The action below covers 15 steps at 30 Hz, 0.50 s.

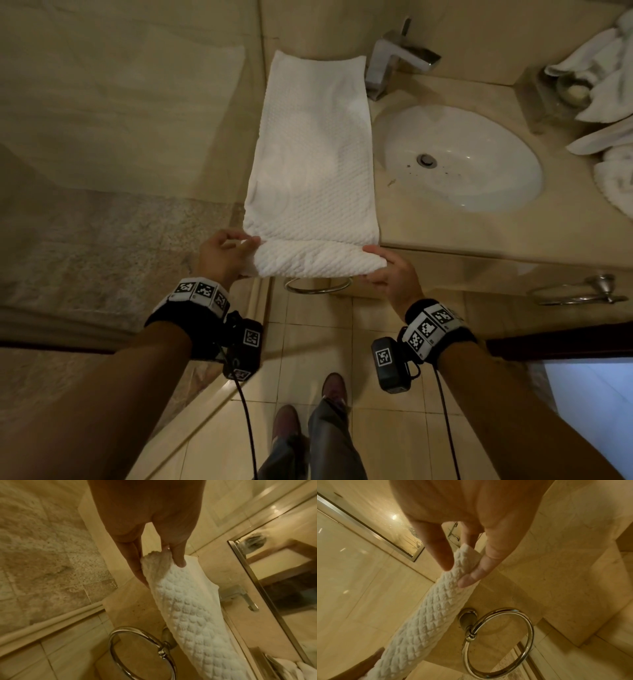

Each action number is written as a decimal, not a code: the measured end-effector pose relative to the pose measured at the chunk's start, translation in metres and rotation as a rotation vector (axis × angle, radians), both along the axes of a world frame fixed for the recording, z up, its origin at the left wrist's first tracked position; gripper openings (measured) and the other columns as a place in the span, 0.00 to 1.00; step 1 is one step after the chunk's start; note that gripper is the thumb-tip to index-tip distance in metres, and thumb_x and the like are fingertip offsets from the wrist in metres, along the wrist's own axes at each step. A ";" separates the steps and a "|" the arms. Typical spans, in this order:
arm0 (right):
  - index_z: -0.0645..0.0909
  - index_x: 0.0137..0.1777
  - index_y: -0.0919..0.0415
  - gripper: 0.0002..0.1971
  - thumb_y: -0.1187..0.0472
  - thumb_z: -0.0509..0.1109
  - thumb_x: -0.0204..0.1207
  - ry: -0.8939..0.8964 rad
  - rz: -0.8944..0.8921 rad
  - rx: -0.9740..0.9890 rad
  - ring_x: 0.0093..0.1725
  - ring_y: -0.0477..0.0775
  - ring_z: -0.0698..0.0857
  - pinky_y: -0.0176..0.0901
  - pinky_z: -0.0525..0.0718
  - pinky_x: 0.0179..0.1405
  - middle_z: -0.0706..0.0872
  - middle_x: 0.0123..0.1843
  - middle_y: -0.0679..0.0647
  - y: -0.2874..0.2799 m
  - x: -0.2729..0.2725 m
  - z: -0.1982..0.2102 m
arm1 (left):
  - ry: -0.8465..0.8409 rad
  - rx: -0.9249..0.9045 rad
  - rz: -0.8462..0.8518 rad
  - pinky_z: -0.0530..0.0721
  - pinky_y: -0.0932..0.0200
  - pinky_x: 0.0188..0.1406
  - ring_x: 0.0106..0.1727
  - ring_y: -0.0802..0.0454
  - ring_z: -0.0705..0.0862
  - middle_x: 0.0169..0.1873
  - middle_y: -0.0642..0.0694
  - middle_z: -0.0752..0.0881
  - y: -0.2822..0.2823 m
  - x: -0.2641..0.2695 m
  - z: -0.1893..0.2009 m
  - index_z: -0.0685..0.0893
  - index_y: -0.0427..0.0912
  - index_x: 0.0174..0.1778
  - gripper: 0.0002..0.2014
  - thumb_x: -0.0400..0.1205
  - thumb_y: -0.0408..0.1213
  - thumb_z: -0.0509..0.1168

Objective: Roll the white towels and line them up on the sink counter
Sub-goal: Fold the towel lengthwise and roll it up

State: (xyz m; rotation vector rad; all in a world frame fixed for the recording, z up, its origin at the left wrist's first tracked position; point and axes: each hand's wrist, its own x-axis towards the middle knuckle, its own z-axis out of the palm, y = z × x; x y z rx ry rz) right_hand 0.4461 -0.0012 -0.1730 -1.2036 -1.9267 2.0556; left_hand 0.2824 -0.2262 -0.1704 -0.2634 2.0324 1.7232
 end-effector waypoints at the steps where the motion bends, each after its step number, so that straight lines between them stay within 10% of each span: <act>1: 0.81 0.63 0.67 0.27 0.87 0.65 0.67 -0.006 0.004 -0.006 0.47 0.59 0.85 0.42 0.87 0.43 0.81 0.56 0.64 0.001 -0.002 -0.002 | -0.029 0.036 -0.039 0.85 0.59 0.25 0.43 0.47 0.86 0.43 0.44 0.87 -0.001 0.001 0.003 0.86 0.43 0.45 0.08 0.72 0.31 0.76; 6: 0.78 0.66 0.74 0.22 0.85 0.64 0.73 0.068 -0.038 -0.043 0.48 0.58 0.84 0.34 0.89 0.39 0.82 0.56 0.64 0.004 -0.002 0.002 | -0.097 0.138 -0.176 0.86 0.46 0.52 0.62 0.40 0.82 0.60 0.43 0.83 -0.007 0.007 0.005 0.87 0.40 0.56 0.29 0.61 0.13 0.66; 11: 0.82 0.61 0.60 0.14 0.73 0.69 0.78 0.049 -0.048 0.008 0.53 0.58 0.82 0.57 0.82 0.57 0.86 0.55 0.60 0.008 -0.005 -0.006 | -0.121 0.166 -0.135 0.87 0.51 0.48 0.60 0.40 0.84 0.62 0.39 0.83 -0.008 0.005 0.001 0.85 0.41 0.57 0.27 0.68 0.10 0.64; 15: 0.82 0.61 0.58 0.10 0.61 0.68 0.82 0.044 -0.021 0.108 0.42 0.45 0.81 0.37 0.78 0.45 0.85 0.45 0.46 0.011 -0.010 0.000 | -0.177 0.260 -0.046 0.86 0.55 0.42 0.48 0.45 0.88 0.53 0.40 0.88 -0.003 0.001 0.004 0.83 0.41 0.58 0.19 0.74 0.19 0.70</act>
